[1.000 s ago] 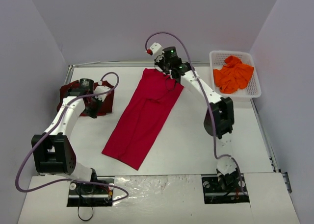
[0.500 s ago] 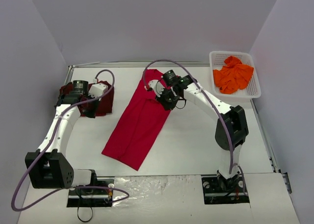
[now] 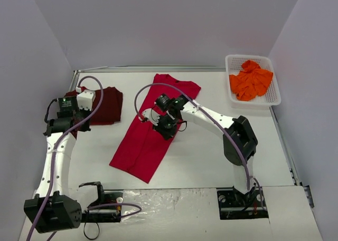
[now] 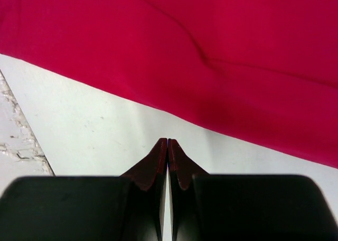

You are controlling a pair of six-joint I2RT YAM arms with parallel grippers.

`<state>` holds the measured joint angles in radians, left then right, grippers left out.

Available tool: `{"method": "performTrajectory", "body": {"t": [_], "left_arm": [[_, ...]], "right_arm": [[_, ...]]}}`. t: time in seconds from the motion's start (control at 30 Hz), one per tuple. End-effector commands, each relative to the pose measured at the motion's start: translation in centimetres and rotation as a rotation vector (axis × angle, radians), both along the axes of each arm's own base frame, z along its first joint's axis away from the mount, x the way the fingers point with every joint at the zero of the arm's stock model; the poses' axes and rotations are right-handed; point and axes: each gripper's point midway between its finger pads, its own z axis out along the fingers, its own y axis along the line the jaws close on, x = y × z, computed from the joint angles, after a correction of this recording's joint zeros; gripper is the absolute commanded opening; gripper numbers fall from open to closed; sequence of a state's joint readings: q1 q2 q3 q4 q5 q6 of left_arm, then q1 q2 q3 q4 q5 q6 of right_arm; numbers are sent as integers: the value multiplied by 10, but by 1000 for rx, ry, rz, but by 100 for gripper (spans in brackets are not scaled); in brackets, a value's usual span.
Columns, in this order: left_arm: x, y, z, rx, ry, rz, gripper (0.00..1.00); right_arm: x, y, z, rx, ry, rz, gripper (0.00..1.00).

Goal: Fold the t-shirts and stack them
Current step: Rotate the tshirt 90 degrees

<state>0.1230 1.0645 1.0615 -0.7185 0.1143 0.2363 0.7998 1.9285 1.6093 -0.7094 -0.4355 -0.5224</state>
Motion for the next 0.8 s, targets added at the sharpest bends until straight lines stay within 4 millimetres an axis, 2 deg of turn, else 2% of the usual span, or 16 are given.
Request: {"method": "performTrajectory", "body": {"t": [0.0,0.13,0.27,0.53,0.67,0.77], "left_arm": [[-1,11,12,-8,-58,69,2],[-4,11,14,-24,-71,74,3],[-4,13,17,-40,-86,85,2],[-8,15,15,-51,-84,79,3],[-9,15,15,-56,-90,75,2],[-10,14,15,-63,-90,70,3]], "right_arm": [[-21,-10,-28,-69,104,28,0],[-24,-7,-50,-96,132,43,0],[-25,-2,-65,-114,152,54,0],[-36,10,-81,-146,174,96,0],[-47,12,-80,-152,190,124,0],[-58,14,-70,-147,203,160,0]]}}
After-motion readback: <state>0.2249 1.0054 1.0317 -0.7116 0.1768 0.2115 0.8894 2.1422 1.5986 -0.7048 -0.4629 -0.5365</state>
